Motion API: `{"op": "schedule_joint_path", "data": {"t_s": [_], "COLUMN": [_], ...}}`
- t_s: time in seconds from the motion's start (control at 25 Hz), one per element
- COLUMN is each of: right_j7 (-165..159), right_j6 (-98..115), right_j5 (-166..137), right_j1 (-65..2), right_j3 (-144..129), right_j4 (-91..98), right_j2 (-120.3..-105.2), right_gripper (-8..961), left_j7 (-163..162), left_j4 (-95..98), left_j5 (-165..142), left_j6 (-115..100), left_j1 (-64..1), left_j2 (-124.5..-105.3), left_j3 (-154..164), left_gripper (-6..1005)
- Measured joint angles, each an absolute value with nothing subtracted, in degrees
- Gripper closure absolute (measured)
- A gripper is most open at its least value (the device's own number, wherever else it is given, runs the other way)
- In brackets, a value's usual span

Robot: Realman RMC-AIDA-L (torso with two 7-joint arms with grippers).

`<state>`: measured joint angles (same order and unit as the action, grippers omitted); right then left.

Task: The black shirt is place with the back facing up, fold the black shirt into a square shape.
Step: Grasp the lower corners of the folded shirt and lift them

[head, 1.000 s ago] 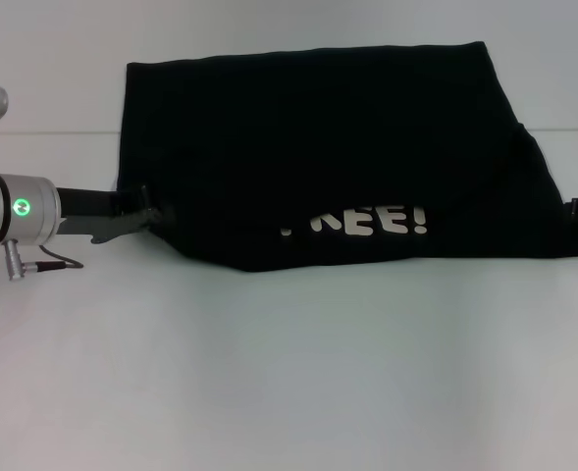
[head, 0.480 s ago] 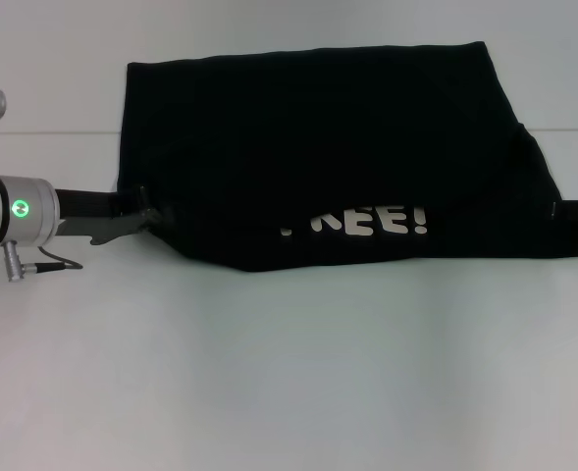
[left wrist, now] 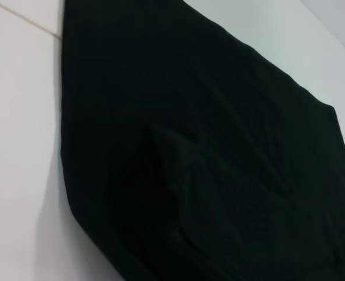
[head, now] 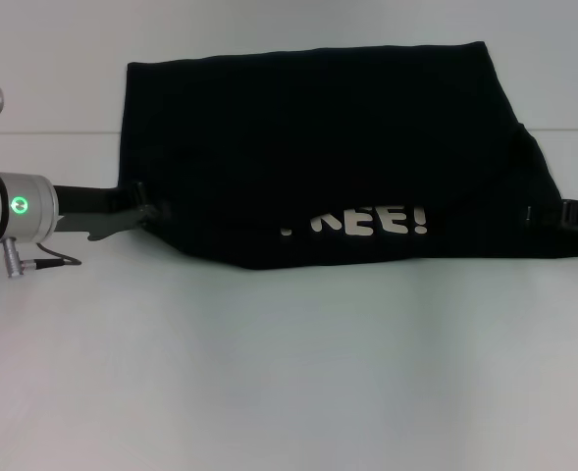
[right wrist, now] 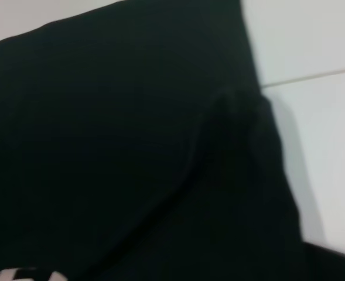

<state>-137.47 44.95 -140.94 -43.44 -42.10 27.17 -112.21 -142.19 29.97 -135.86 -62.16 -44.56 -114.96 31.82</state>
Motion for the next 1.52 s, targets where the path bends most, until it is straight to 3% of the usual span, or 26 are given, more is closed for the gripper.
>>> {"op": "schedule_joint_path", "data": {"t_s": [0.88, 1.32, 1.52], "right_j7": [-137.38, -137.67, -138.27], "right_j6": [45.82, 46.44, 48.22], "right_j5": [-142.3, -142.28, -142.06], "right_j1": [-44.41, -44.58, -44.48], "right_j3": [-42.37, -42.18, -41.71], "right_j4": [26.38, 26.4, 27.22], "right_j2": [-112.62, -112.24, -111.85], "right_gripper": [77, 282, 498], "left_j7": [-142.17, -142.2, -142.18], "left_j4": [29.97, 29.97, 29.97], "left_j5": [-135.12, -133.92, -133.62], "left_j6": [-61.52, -61.7, -61.77], "left_j1": [-44.72, -44.82, -44.73], "left_j2": [-114.96, -114.96, -114.96], "left_j3": [31.82, 31.81, 31.81], "left_gripper": [978, 975, 973]}}
